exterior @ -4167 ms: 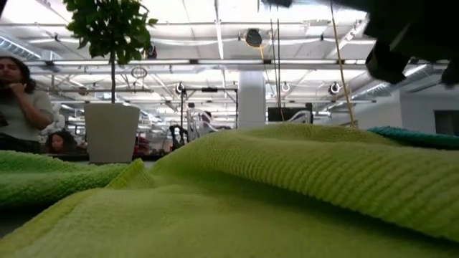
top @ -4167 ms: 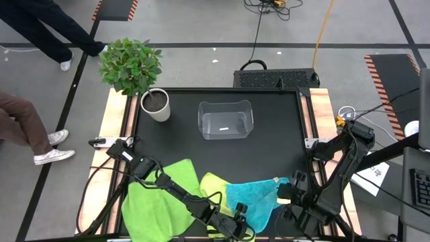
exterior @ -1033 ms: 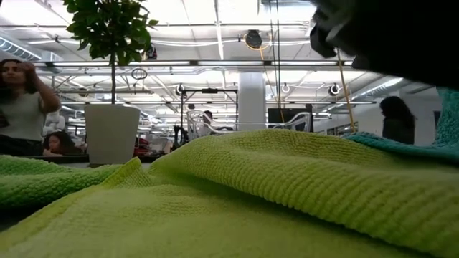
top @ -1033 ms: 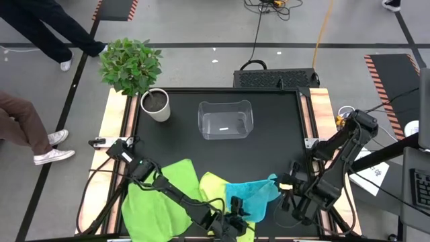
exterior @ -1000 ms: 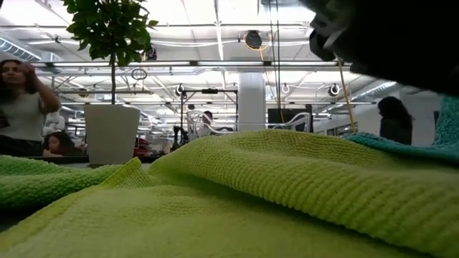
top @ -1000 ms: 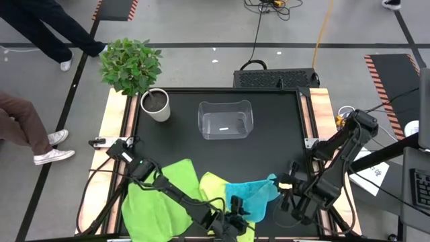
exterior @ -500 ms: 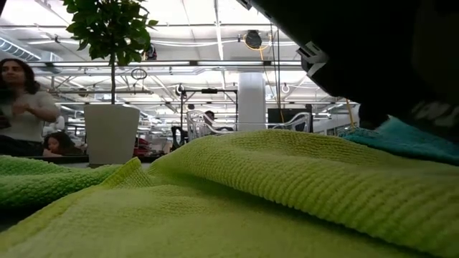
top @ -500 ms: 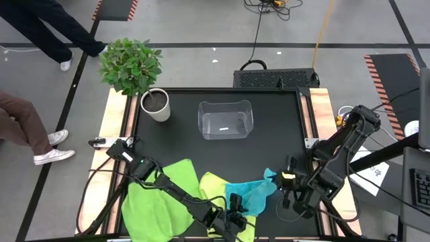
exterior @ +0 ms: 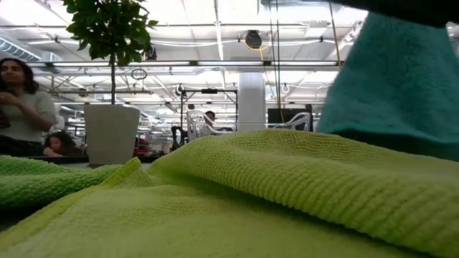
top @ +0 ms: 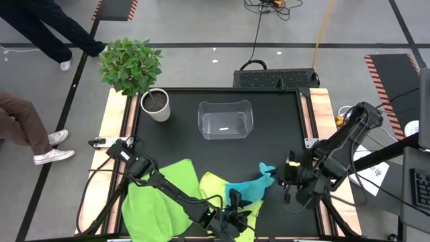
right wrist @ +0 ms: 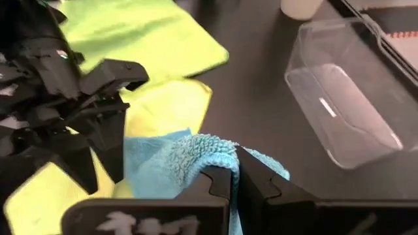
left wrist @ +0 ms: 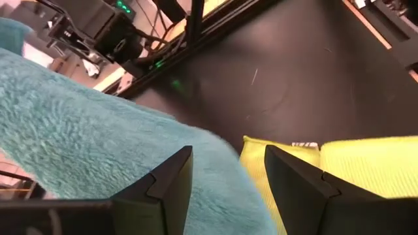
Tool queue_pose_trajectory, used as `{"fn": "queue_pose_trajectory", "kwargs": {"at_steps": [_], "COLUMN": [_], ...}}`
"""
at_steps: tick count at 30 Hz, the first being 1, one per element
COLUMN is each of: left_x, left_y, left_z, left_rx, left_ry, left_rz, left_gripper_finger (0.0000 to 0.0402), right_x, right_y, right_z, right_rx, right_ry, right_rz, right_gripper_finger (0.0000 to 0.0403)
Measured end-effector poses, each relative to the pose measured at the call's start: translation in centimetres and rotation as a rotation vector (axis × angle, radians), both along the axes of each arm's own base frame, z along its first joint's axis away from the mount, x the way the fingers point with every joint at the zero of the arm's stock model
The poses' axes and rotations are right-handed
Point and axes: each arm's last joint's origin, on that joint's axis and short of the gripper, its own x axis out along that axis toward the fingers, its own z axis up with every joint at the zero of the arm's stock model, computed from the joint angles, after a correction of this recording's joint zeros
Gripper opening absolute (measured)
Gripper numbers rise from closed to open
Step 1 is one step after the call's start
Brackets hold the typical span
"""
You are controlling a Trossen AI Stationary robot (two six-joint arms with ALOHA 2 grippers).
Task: Fold microfiber towels
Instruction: Fold the blue towel
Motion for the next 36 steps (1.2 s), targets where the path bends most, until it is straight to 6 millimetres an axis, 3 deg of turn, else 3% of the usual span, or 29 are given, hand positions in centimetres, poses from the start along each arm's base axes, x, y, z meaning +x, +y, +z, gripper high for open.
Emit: {"fn": "queue_pose_trajectory", "kwargs": {"at_steps": [5, 12, 18, 26, 36], "left_x": [-0.9, -1.8, -1.8, -1.9, -2.5], "left_y": [-0.4, -0.8, -0.7, -0.2, 0.9], "left_z": [1.0, 0.7, 0.5, -1.7, -4.0], "left_rx": [0.022, 0.098, 0.054, -0.014, 0.09], "left_ry": [-0.004, 0.012, 0.008, -0.013, -0.063], "left_rz": [0.034, 0.096, 0.11, 0.141, 0.243], "left_gripper_finger": [0.0193, 0.0193, 0.0193, 0.0193, 0.0193], "right_x": [0.1, 0.2, 0.4, 0.7, 0.7], "right_y": [0.0, 0.0, 0.2, 0.4, 0.4], "right_z": [1.4, 2.8, 3.7, 4.1, 4.1], "right_rx": [-0.027, -0.043, -0.058, -0.078, -0.083], "right_ry": [-0.038, -0.077, -0.128, -0.175, -0.186], "right_rz": [0.017, 0.03, 0.035, 0.034, 0.029], "right_gripper_finger": [0.0, 0.0, 0.0, 0.0, 0.0]}}
